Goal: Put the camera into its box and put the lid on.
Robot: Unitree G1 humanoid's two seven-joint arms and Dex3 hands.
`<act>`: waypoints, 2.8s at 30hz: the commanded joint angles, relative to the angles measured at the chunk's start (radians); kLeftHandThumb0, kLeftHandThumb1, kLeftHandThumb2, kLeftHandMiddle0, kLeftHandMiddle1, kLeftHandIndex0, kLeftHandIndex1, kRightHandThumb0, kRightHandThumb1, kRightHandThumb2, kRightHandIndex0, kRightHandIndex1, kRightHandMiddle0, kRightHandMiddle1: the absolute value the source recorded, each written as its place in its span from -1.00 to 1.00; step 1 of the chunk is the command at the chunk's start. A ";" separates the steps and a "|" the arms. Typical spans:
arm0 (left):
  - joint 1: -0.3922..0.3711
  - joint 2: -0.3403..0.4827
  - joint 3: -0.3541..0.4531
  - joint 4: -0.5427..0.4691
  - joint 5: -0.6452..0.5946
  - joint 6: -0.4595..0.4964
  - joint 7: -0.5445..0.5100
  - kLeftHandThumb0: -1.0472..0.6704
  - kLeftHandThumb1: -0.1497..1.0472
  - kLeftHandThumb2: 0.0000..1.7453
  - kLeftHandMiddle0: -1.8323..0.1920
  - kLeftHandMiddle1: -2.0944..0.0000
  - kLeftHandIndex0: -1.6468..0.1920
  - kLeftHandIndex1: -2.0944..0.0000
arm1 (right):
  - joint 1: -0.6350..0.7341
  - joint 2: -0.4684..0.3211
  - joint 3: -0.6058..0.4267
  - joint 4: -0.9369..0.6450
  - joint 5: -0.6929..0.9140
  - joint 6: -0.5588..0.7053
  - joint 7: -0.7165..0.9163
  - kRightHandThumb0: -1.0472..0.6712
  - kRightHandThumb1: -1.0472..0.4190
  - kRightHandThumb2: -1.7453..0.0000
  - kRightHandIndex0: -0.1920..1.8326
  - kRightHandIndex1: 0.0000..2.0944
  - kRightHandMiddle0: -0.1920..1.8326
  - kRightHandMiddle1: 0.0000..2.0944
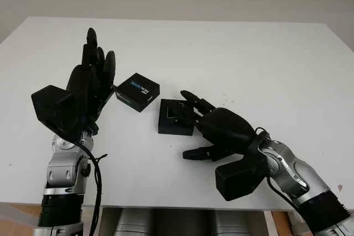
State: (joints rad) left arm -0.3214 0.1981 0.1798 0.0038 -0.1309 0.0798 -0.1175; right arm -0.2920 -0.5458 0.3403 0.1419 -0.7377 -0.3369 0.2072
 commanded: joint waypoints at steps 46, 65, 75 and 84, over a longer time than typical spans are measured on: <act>-0.063 0.262 -0.339 0.067 0.737 0.179 -0.010 -0.72 0.89 -0.94 0.91 0.99 0.88 0.95 | -0.167 0.221 -0.438 -0.119 0.765 0.379 -0.010 -0.65 -1.00 0.36 -0.98 -0.96 -0.92 -0.97; -0.091 0.158 -0.452 0.295 0.892 0.122 0.309 -0.64 0.88 -0.94 1.00 1.00 0.94 0.94 | -0.135 0.236 -0.447 -0.114 0.795 0.385 0.003 -0.58 -1.00 0.32 -0.98 -0.96 -0.92 -0.98; -0.111 0.132 -0.427 0.354 0.802 0.039 0.363 -0.64 0.84 -0.94 1.00 0.99 0.86 0.93 | -0.128 0.232 -0.444 -0.120 0.779 0.381 0.013 -0.55 -1.00 0.31 -0.99 -0.96 -0.94 -0.99; -0.152 0.125 -0.422 0.403 0.745 -0.006 0.366 -0.45 0.77 -0.95 0.86 0.92 0.65 0.89 | -0.125 0.233 -0.446 -0.141 0.773 0.404 0.004 -0.57 -1.00 0.33 -0.98 -0.95 -0.91 -0.98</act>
State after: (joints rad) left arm -0.4466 0.3274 -0.2525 0.3982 0.6192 0.0849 0.2394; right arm -0.4201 -0.3127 -0.1051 0.0259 0.0390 0.0583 0.2176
